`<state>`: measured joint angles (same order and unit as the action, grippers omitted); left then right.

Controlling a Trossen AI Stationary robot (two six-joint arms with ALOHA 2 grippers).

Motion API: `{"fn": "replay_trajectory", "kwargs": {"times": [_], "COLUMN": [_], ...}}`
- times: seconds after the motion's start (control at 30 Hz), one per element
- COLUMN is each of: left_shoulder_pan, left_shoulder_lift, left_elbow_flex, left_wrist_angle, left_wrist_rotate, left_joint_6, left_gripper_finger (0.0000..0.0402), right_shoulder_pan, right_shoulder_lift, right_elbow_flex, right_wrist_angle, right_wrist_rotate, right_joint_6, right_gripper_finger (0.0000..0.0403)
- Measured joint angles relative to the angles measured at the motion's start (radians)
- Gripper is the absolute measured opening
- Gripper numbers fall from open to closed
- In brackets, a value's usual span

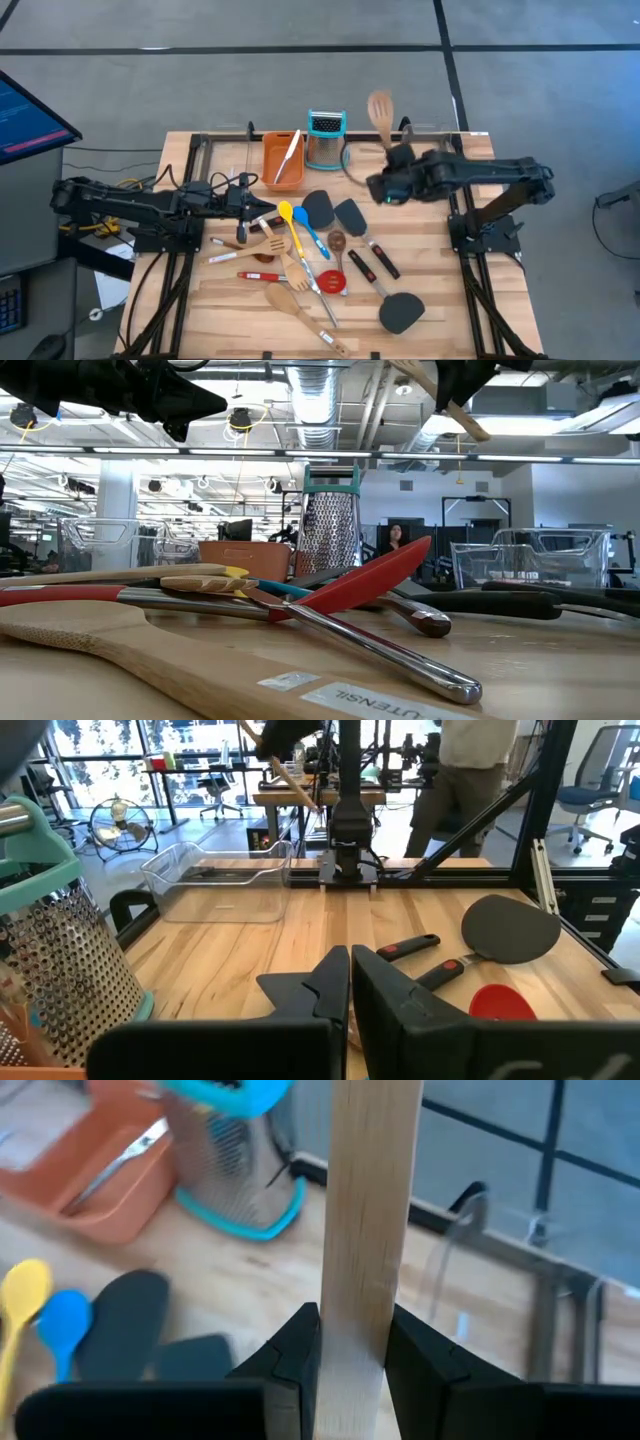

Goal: Pick & Place Kitchen Items
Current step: Put the brown wooden spoon into the right transparent bin

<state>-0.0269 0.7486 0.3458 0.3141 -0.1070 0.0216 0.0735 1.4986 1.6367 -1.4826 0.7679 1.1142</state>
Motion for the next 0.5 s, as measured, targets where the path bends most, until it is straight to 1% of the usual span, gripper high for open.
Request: {"fn": "replay_trajectory", "kwargs": {"times": [0.23, 0.4, 0.5], "left_shoulder_pan": [0.0, 0.0, 0.0], "left_shoulder_lift": [0.0, 0.0, 0.0], "left_elbow_flex": [0.0, 0.0, 0.0], "left_wrist_angle": [0.0, 0.0, 0.0], "left_wrist_rotate": [0.0, 0.0, 0.0], "left_joint_6": [0.0, 0.0, 0.0], "left_gripper_finger": [0.0002, 0.0002, 0.0002], "right_shoulder_pan": [-0.169, -0.287, -0.351], "right_shoulder_lift": [-0.042, -0.048, -0.042], "right_elbow_flex": [0.0, 0.0, -0.002], "right_wrist_angle": [-0.007, -0.008, -0.008], "right_wrist_rotate": [0.001, 0.042, 0.049], "right_joint_6": [-0.138, -0.211, -0.254], "right_gripper_finger": [0.0078, 0.0078, 0.0078]}}
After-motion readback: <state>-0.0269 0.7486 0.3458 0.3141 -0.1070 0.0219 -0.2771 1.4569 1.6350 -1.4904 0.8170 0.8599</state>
